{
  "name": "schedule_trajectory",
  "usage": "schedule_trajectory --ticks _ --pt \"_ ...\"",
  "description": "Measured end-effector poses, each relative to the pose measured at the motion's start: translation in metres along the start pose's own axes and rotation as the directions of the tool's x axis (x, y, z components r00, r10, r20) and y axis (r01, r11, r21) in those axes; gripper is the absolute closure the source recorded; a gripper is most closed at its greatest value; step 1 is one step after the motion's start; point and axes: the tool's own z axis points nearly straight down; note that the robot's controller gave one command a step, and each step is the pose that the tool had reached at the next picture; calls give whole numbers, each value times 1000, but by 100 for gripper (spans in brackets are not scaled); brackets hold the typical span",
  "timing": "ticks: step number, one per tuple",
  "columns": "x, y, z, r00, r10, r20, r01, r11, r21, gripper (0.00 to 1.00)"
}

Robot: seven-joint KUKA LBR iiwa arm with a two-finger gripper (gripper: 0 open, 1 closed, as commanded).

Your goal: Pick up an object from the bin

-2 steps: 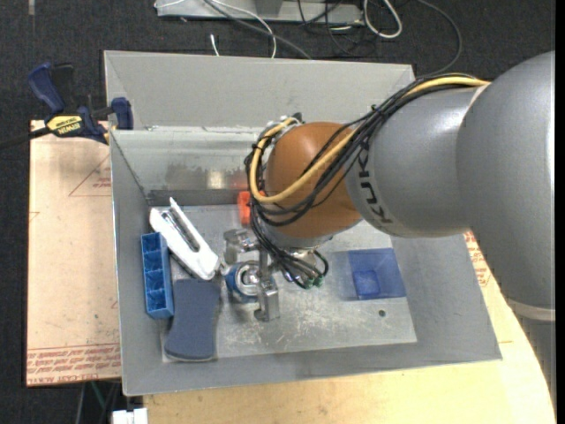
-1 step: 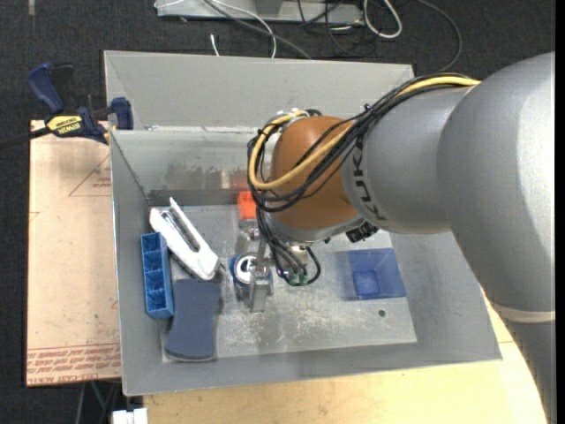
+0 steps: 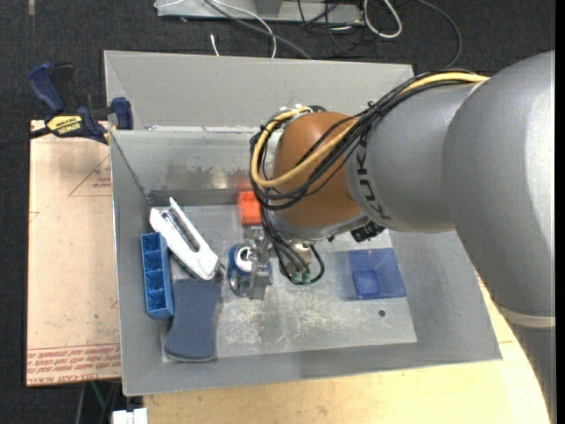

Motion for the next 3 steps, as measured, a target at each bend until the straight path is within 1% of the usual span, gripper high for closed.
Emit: schedule_trajectory --ticks 1,2,3 --pt "0 0 0 1000 -2 -2 2 1000 0 100" --pt "-6 8 -85 1000 -18 -3 18 1000 0 100" --pt "-20 0 -180 1000 11 -1 -11 1000 -1 100"
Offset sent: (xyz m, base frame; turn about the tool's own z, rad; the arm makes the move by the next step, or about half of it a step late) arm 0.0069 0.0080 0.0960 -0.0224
